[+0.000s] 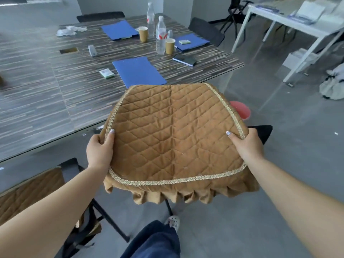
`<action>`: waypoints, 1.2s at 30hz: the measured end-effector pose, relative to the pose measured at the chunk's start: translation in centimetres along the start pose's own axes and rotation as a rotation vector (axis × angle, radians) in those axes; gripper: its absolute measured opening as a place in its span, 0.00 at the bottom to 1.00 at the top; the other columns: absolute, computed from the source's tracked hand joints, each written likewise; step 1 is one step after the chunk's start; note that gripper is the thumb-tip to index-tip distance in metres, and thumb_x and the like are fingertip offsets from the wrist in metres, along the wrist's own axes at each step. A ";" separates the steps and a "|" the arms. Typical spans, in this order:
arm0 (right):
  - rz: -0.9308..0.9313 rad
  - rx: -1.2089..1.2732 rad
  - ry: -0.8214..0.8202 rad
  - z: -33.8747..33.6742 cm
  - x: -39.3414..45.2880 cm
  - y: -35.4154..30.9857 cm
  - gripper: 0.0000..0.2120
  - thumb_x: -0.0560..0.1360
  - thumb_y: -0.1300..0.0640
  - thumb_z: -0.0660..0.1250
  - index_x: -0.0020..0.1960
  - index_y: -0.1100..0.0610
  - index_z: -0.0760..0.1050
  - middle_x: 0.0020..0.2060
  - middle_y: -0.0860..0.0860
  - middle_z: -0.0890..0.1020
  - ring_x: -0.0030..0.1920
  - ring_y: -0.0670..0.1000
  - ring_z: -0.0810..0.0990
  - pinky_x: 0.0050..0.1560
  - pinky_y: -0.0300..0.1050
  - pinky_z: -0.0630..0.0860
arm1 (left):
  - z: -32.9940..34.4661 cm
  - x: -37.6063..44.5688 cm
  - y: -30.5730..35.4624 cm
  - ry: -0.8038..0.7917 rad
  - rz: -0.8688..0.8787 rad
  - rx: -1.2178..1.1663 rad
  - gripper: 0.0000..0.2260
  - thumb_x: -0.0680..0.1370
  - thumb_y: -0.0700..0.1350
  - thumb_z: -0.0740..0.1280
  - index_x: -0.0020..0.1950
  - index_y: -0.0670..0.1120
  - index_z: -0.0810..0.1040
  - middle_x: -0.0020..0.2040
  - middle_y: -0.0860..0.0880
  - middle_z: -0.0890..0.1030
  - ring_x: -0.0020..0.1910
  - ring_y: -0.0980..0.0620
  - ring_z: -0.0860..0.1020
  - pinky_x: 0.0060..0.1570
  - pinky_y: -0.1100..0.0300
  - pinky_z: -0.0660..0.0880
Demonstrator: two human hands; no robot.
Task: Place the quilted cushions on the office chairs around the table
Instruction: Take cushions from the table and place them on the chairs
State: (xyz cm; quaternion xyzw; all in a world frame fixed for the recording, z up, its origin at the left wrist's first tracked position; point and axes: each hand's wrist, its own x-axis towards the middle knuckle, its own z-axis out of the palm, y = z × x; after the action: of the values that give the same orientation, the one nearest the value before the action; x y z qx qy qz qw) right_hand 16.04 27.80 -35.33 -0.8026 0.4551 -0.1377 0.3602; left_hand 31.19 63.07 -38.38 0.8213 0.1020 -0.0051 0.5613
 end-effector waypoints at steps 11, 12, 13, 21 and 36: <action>-0.001 -0.033 0.010 -2.9 11.9 0.4 0.23 0.72 0.46 0.71 0.56 0.60 0.69 0.40 0.50 0.74 0.43 0.56 0.73 0.42 0.47 0.67 | 11.2 2.9 4.3 -0.006 -0.036 0.025 0.19 0.76 0.58 0.65 0.48 0.41 0.75 0.41 0.48 0.77 0.39 0.51 0.74 0.36 0.59 0.68; -0.012 -0.027 -0.007 -3.1 13.3 0.7 0.23 0.72 0.46 0.71 0.58 0.60 0.70 0.42 0.50 0.75 0.44 0.55 0.74 0.42 0.46 0.67 | 12.4 2.8 4.4 0.012 -0.045 0.033 0.19 0.76 0.58 0.64 0.48 0.41 0.75 0.41 0.48 0.77 0.40 0.50 0.74 0.37 0.57 0.68; -0.026 -0.031 -0.019 -3.1 14.4 0.8 0.24 0.72 0.45 0.71 0.60 0.59 0.69 0.45 0.50 0.75 0.45 0.55 0.74 0.43 0.45 0.66 | 13.1 2.7 4.5 0.029 -0.051 0.041 0.19 0.76 0.58 0.64 0.47 0.40 0.75 0.40 0.48 0.76 0.40 0.49 0.74 0.39 0.56 0.67; -0.130 -0.004 -0.207 -3.5 25.3 2.9 0.25 0.70 0.44 0.72 0.58 0.58 0.70 0.47 0.52 0.79 0.51 0.59 0.79 0.48 0.50 0.74 | 19.3 -1.8 7.2 0.246 -0.079 0.086 0.19 0.77 0.57 0.65 0.44 0.40 0.73 0.37 0.50 0.73 0.40 0.48 0.73 0.42 0.55 0.67; -0.388 -0.053 -0.443 -0.4 33.3 -1.6 0.21 0.71 0.45 0.71 0.56 0.55 0.68 0.45 0.50 0.76 0.45 0.57 0.76 0.43 0.48 0.70 | 22.6 -7.9 8.2 0.549 -0.274 0.044 0.19 0.77 0.58 0.64 0.48 0.40 0.75 0.41 0.47 0.77 0.41 0.49 0.75 0.36 0.57 0.69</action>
State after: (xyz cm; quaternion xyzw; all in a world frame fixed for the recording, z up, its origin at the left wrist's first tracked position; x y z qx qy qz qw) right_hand 35.06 0.55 -37.47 -0.8943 0.2070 -0.0136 0.3965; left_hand 27.29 38.10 -38.22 0.7826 0.3596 0.1392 0.4888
